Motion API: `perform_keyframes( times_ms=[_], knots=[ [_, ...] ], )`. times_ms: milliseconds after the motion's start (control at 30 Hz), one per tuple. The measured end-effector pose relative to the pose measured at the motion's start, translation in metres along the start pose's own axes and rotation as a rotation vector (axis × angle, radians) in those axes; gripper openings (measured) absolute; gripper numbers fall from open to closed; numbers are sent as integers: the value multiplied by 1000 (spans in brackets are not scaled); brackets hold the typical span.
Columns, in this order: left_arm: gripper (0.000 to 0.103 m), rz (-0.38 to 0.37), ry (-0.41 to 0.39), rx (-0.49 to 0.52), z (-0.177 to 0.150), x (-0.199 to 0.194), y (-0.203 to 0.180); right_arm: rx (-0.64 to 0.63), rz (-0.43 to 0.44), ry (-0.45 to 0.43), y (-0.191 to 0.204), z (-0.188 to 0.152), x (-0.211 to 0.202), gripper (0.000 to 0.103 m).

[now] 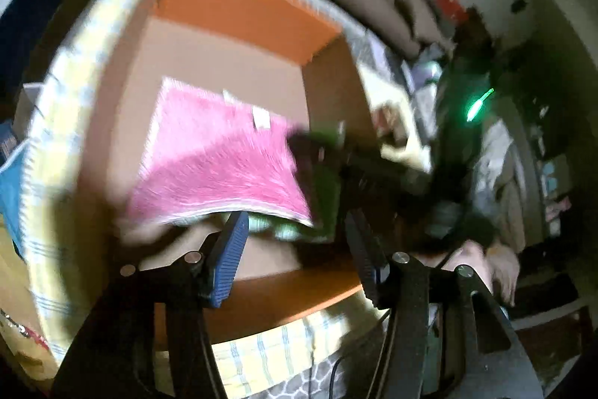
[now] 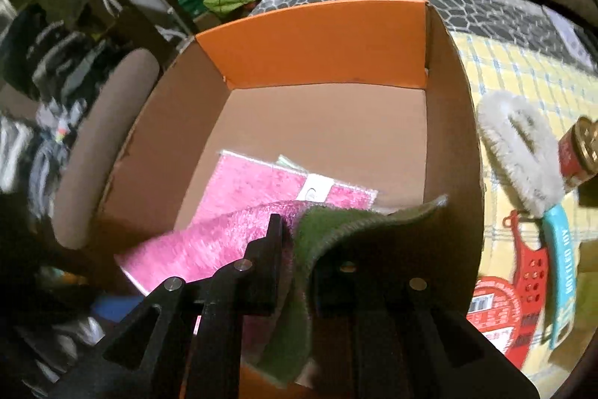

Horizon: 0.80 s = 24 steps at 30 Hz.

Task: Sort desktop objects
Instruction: 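Lower the pads into the box and open the left tool, then withdraw the left tool from the box, leaving the pads flat inside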

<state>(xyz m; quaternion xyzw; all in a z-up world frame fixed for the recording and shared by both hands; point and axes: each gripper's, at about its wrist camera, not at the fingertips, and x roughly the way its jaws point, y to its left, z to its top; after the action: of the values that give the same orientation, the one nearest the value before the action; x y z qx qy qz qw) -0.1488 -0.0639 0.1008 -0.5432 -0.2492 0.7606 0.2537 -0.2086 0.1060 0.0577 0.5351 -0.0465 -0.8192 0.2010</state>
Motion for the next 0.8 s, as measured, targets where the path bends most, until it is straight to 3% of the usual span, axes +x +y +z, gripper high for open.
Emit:
perform_keyframes(
  times_ms=[100, 200, 300, 367, 500, 667, 800],
  knots=[
    [52, -36, -65, -58, 7, -19, 15, -78, -65, 8, 12, -2, -1, 12],
    [52, -16, -88, -95, 20, -19, 32, -224, -132, -40, 36, -4, -11, 12],
    [52, -6, -96, -114, 19, -16, 41, -343, -255, -41, 53, -9, -12, 13],
    [52, -3, -84, -113, 17, -12, 44, -335, -307, -13, 47, -11, -8, 17],
    [52, 33, -77, -81, 18, -2, 38, -266, -321, 15, 27, -11, -16, 32],
    [52, 89, -97, -30, 17, 1, 26, -197, -289, -25, 9, -8, -52, 41],
    [52, 120, -139, 60, 16, 3, 7, -137, -259, -60, -3, -8, -72, 42]
  ],
)
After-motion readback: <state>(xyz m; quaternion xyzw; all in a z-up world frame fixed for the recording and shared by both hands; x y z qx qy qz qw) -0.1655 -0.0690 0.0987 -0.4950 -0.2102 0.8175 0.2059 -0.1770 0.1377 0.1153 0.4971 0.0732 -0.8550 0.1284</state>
